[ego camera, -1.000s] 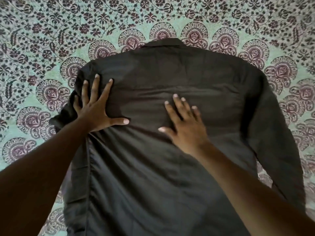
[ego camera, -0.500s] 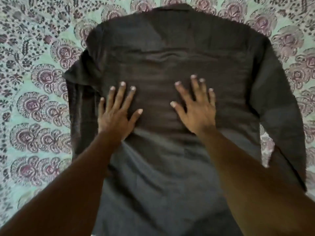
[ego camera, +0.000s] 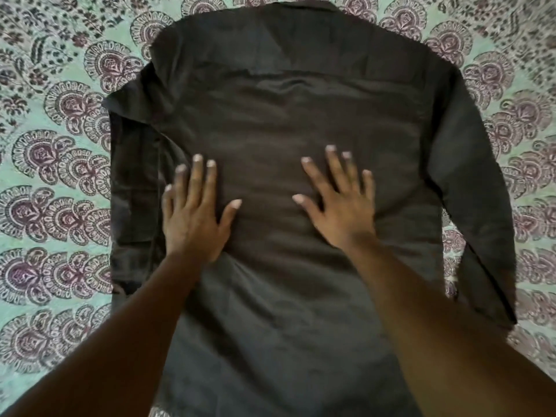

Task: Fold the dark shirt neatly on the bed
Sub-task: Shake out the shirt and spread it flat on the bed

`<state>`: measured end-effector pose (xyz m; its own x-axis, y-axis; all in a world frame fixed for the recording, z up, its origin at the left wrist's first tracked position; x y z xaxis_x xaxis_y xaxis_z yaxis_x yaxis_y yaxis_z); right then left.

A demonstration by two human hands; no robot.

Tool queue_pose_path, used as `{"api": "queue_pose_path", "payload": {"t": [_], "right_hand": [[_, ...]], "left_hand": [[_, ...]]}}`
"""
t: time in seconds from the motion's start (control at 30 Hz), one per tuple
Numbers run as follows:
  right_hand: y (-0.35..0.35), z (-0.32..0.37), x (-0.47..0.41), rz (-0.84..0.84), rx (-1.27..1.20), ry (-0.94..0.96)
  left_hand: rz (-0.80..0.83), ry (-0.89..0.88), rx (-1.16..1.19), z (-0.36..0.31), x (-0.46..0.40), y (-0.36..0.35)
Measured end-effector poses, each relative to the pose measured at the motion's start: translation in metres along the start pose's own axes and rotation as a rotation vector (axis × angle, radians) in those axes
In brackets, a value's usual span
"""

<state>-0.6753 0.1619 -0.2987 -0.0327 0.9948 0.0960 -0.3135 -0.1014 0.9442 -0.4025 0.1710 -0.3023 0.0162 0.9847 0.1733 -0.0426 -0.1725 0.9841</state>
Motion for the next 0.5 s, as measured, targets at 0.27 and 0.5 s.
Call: {"api": "queue_pose_path", "payload": {"t": [0.27,0.5], "right_hand": [[0.035,-0.103,0.022,-0.121,-0.029,-0.315],[-0.010,0.056,0.018,0.034,-0.078,0.176]], "left_hand": [[-0.093,0.142,0.105,0.066,0.028,0.032],[-0.037,0.242,0.154,0.070,0.032,0.037]]}}
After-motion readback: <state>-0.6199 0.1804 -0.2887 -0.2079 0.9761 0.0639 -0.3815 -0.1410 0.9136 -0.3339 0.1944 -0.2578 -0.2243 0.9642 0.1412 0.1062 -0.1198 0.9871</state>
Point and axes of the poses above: each hand's wrist, its own x-axis away from the middle knuckle, its own y-axis out of the back of the hand, z = x × y, the point moved 9 cm from there along -x, towards the middle knuckle, and after that the axes turned 12 degrees about -x, right-handed, at the moved point
